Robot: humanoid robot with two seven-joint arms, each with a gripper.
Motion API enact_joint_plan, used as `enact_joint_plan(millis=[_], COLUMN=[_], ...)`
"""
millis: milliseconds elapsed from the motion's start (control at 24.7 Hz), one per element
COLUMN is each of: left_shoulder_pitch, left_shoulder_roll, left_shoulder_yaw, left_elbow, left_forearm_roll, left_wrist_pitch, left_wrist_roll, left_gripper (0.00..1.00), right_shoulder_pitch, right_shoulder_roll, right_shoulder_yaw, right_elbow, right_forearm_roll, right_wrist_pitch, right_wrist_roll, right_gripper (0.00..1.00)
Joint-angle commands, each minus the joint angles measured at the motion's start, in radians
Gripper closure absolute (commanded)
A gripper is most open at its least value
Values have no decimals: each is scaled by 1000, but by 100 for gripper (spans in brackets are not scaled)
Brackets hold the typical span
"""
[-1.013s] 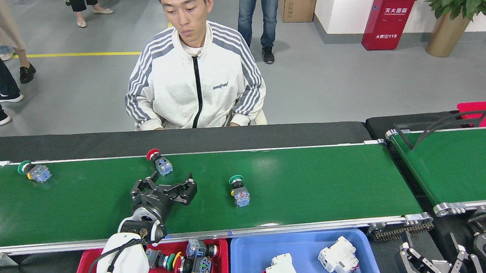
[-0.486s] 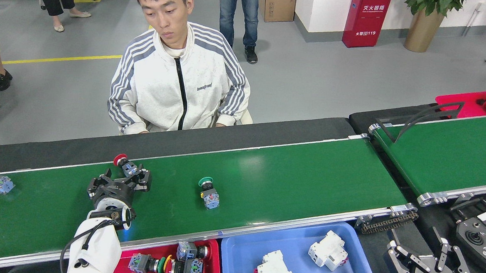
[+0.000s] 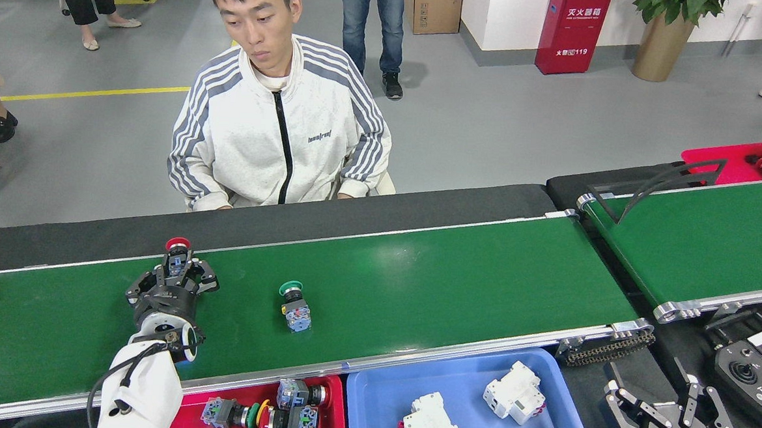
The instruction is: Pick switch part from conveyor to tray
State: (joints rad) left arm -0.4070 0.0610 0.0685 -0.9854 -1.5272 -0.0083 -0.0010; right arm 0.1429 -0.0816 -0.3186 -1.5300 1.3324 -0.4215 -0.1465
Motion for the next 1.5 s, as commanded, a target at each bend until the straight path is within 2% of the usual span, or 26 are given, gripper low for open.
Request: enact_joint_plan(millis=[0, 162, 243, 284, 365, 405, 446, 486, 567, 648, 810, 891, 1013, 1094, 1216, 1378, 1459], left_shoulder_pitch=[71, 226, 283, 327, 448, 484, 517, 537, 559, 565, 585, 588, 600, 617, 628, 629, 613], left_shoulder_roll=[13, 14, 37, 56, 66, 62, 48, 34, 10, 10, -7, -20, -24, -20, -15, -15, -13], left_shoulder_yaw=[4, 13, 13, 11, 14, 16, 14, 14, 16, 37, 208, 267, 317, 323, 350, 344, 326], left_elbow=[-156, -427, -535, -588, -697, -727, -742, -743, -743, -740, -734, -733, -713, -702, -702, -710, -711], left_forearm_roll=[-1, 4, 5, 12, 28, 28, 27, 27, 25, 24, 22, 18, 18, 19, 22, 25, 25], left_wrist_pitch=[-199, -387, -506, -599, -777, -777, -777, -777, -777, -777, -774, -677, -389, -326, -334, -337, -366], left_wrist_roll=[13, -2, -8, -8, -8, -8, -8, -8, -8, -8, -8, -8, -7, -5, -5, -7, -10], left_gripper=[91, 90, 85, 77, 48, 33, 11, 6, 1, 0, 0, 0, 0, 0, 0, 0, 0], right_shoulder_pitch=[-3, -3, -2, 0, 9, 15, 24, 27, 35, 49, 58, 63, 66, 70, 69, 69, 64], right_shoulder_roll=[-7, -6, -6, -6, -4, -4, -4, -6, -6, -6, -6, -7, -7, -7, 2, 13, 17], right_shoulder_yaw=[-4, -10, -20, -33, -54, -57, -59, -59, -59, -59, -59, -59, -57, -57, -57, -46, -45], right_elbow=[-10, -9, -9, -9, -12, -13, -13, -15, -16, -18, -22, -22, -22, -22, -29, -84, -98], right_forearm_roll=[-5, -7, -7, -9, -9, -9, -9, -9, -9, -9, -10, -10, -10, -10, -10, -9, -9], right_wrist_pitch=[1, 12, 15, 15, 13, 13, 13, 13, 13, 13, 10, 9, 6, 6, 27, 193, 201], right_wrist_roll=[-8, -5, -5, -5, -7, -7, -7, -7, -8, -8, -8, -8, -10, -8, -2, 27, 65], right_gripper=[1, 1, 1, 1, 1, 1, 1, 1, 1, 1, 1, 1, 1, 1, 1, 1, 1])
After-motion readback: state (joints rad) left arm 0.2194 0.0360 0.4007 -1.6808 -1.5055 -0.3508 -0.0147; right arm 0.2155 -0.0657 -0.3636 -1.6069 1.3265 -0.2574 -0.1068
